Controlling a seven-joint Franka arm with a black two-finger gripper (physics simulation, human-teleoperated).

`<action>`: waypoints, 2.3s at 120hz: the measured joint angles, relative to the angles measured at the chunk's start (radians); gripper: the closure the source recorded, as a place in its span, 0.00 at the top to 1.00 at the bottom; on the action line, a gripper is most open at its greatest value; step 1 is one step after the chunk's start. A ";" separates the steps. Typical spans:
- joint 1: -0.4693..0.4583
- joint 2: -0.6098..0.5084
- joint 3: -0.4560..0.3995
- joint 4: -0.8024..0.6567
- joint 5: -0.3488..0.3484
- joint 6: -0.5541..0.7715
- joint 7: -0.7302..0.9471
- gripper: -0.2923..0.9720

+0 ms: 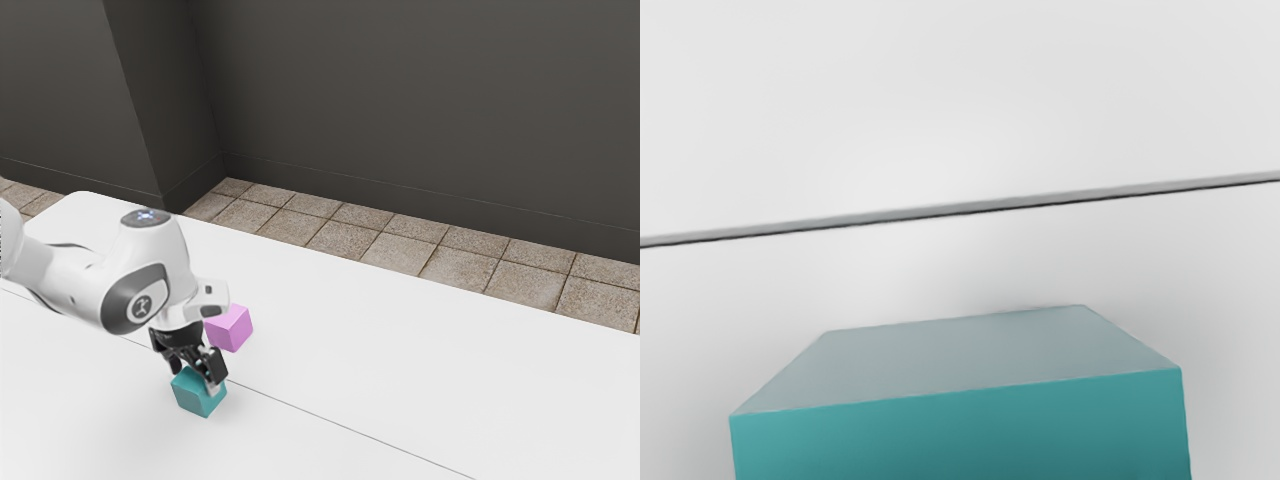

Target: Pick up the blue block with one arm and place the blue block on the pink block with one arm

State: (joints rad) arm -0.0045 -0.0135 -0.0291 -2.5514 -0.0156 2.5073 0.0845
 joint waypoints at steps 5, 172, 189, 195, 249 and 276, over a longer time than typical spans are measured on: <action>0.000 0.006 0.000 0.000 0.000 0.005 0.001 0.77; 0.000 0.034 -0.006 -0.001 0.000 0.036 0.003 0.63; -0.001 0.038 -0.004 -0.001 0.001 0.040 0.002 0.57; -0.001 0.038 -0.004 -0.002 0.003 0.041 0.001 0.57; -0.008 -0.046 0.004 -0.002 0.008 0.028 -0.005 0.54; 0.006 -0.053 0.058 0.106 0.007 -0.060 0.012 0.54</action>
State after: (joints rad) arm 0.0014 -0.0662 0.0289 -2.4457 -0.0082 2.4477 0.0964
